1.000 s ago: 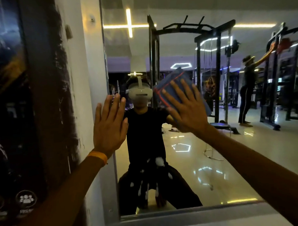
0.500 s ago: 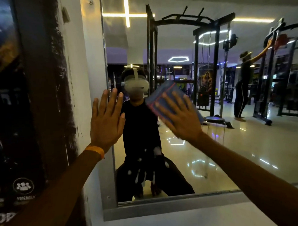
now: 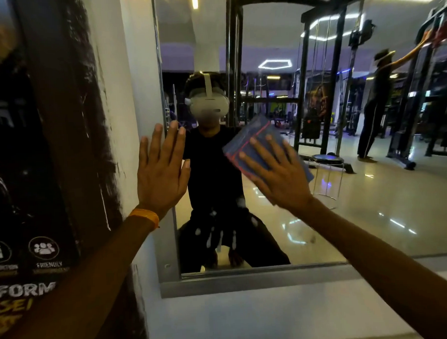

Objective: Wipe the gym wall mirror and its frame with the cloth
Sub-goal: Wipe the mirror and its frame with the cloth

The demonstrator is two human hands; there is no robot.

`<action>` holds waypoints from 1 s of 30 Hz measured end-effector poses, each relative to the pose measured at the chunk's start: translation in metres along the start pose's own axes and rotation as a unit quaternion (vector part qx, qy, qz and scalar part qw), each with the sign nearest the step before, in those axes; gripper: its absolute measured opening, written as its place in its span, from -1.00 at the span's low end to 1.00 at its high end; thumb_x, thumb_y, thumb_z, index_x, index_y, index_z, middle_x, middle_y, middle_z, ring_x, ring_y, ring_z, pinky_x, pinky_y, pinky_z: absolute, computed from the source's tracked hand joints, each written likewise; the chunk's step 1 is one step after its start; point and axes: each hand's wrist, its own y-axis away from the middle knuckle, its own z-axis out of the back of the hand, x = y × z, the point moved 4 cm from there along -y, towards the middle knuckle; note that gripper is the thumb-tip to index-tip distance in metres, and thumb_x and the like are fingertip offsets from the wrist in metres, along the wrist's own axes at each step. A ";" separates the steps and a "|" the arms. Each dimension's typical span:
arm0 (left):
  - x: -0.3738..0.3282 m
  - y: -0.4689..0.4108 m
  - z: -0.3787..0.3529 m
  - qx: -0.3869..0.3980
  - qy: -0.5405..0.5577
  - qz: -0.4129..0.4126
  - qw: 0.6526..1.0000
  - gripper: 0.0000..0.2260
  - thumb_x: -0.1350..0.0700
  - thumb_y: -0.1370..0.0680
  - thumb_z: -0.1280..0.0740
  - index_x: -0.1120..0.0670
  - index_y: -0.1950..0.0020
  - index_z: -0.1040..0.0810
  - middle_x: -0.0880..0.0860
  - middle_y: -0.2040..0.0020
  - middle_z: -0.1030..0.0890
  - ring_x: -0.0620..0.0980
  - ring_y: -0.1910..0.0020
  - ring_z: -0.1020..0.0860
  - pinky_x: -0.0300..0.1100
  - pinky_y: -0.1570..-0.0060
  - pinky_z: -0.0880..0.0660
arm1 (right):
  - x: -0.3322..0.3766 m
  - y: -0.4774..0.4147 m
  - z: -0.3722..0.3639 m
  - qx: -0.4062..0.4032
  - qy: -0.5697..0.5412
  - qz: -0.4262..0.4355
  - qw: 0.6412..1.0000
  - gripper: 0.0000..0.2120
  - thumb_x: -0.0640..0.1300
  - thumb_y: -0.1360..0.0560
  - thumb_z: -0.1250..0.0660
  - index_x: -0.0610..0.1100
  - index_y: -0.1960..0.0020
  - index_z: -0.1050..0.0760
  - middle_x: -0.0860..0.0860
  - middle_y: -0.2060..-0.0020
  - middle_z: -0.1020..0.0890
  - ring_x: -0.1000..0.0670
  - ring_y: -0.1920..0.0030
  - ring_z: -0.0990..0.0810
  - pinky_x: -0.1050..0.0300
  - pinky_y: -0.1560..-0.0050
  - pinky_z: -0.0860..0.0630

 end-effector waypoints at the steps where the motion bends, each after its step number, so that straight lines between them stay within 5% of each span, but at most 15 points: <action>1: -0.001 0.005 -0.001 -0.002 0.001 0.002 1.000 -0.42 -0.08 -0.72 -0.03 0.15 -0.69 -0.09 0.15 -0.70 -0.04 0.20 -0.68 0.05 0.22 -0.63 0.07 | -0.006 -0.013 0.003 -0.022 -0.014 -0.069 0.997 -0.46 0.10 -0.72 -0.12 -0.01 -0.65 -0.20 -0.13 -0.65 -0.15 -0.23 -0.66 -0.01 -0.27 -0.63 0.09; 4: -0.007 0.029 -0.006 0.002 -0.002 0.007 1.000 -0.44 -0.06 -0.72 -0.02 0.14 -0.69 -0.11 0.15 -0.69 -0.07 0.19 -0.68 0.03 0.19 -0.63 0.08 | 0.034 0.015 -0.011 -0.034 -0.039 -0.113 0.992 -0.44 0.11 -0.71 -0.13 0.03 -0.66 -0.14 -0.09 -0.66 -0.09 -0.23 -0.66 0.04 -0.29 -0.62 0.10; 7: -0.011 0.054 -0.012 0.010 -0.017 0.023 1.000 -0.46 -0.04 -0.73 -0.04 0.13 -0.69 -0.12 0.15 -0.69 -0.11 0.16 -0.68 0.06 0.17 -0.63 0.12 | 0.099 0.112 -0.039 0.049 -0.030 0.062 0.996 -0.28 0.12 -0.64 -0.26 0.07 -0.68 0.01 -0.06 -0.68 0.05 -0.19 -0.67 0.11 -0.27 -0.63 0.16; 10: -0.012 0.062 -0.013 0.009 -0.027 0.028 0.999 -0.46 -0.03 -0.73 -0.04 0.14 -0.68 -0.13 0.16 -0.68 -0.13 0.14 -0.68 0.09 0.14 -0.63 0.17 | 0.087 0.138 -0.043 0.082 -0.008 0.172 0.982 -0.32 0.08 -0.65 -0.26 0.05 -0.67 -0.03 -0.01 -0.68 0.05 -0.14 -0.67 0.08 -0.21 -0.64 0.16; 12: -0.013 0.061 -0.013 0.005 -0.024 0.027 0.999 -0.46 -0.02 -0.72 -0.05 0.14 -0.68 -0.13 0.17 -0.68 -0.13 0.13 -0.67 0.10 0.13 -0.63 0.18 | 0.053 0.100 -0.031 0.056 -0.034 0.129 0.989 -0.42 0.06 -0.68 -0.19 0.03 -0.66 -0.13 -0.02 -0.68 0.00 -0.15 -0.67 0.04 -0.23 -0.63 0.13; 15: -0.014 0.061 -0.012 0.006 -0.014 0.031 0.999 -0.45 -0.03 -0.72 -0.03 0.15 -0.68 -0.13 0.18 -0.68 -0.14 0.15 -0.67 0.08 0.14 -0.63 0.16 | 0.008 0.040 -0.008 -0.012 -0.052 -0.085 0.995 -0.47 0.07 -0.72 -0.11 -0.05 -0.65 -0.21 -0.11 -0.65 -0.11 -0.24 -0.65 -0.03 -0.30 -0.62 0.07; 17: -0.015 0.062 -0.011 0.007 -0.013 0.030 0.999 -0.45 -0.03 -0.72 -0.02 0.14 -0.68 -0.12 0.18 -0.67 -0.15 0.17 -0.67 0.04 0.14 -0.63 0.15 | 0.023 0.043 -0.008 -0.032 -0.068 -0.139 0.987 -0.47 0.07 -0.72 -0.10 -0.05 -0.65 -0.18 -0.11 -0.66 -0.08 -0.24 -0.66 0.03 -0.30 -0.62 0.12; 21: -0.014 0.063 -0.012 0.010 -0.018 0.034 0.999 -0.45 -0.03 -0.72 -0.02 0.13 -0.69 -0.08 0.17 -0.68 -0.13 0.17 -0.67 0.05 0.14 -0.63 0.15 | 0.112 0.152 -0.043 0.085 -0.055 0.074 0.992 -0.36 0.10 -0.66 -0.18 0.03 -0.67 -0.04 -0.05 -0.68 0.09 -0.18 -0.67 0.11 -0.26 -0.63 0.13; 24: -0.014 0.063 -0.012 0.006 -0.013 0.032 0.999 -0.45 -0.02 -0.71 -0.05 0.13 -0.69 -0.08 0.17 -0.68 -0.13 0.14 -0.66 0.08 0.13 -0.63 0.18 | 0.094 0.172 -0.046 0.090 -0.041 0.141 0.985 -0.43 0.09 -0.69 -0.16 0.04 -0.65 -0.09 -0.04 -0.69 0.05 -0.15 -0.67 0.05 -0.21 -0.63 0.10; 30: -0.014 0.065 -0.015 0.001 -0.019 0.033 0.999 -0.44 -0.01 -0.71 -0.06 0.13 -0.69 -0.07 0.17 -0.68 -0.11 0.18 -0.67 0.05 0.15 -0.62 0.17 | 0.035 0.110 -0.018 -0.008 -0.117 -0.173 0.978 -0.43 0.07 -0.70 -0.08 -0.02 -0.66 -0.06 -0.11 -0.65 -0.07 -0.28 -0.65 -0.02 -0.34 -0.61 0.06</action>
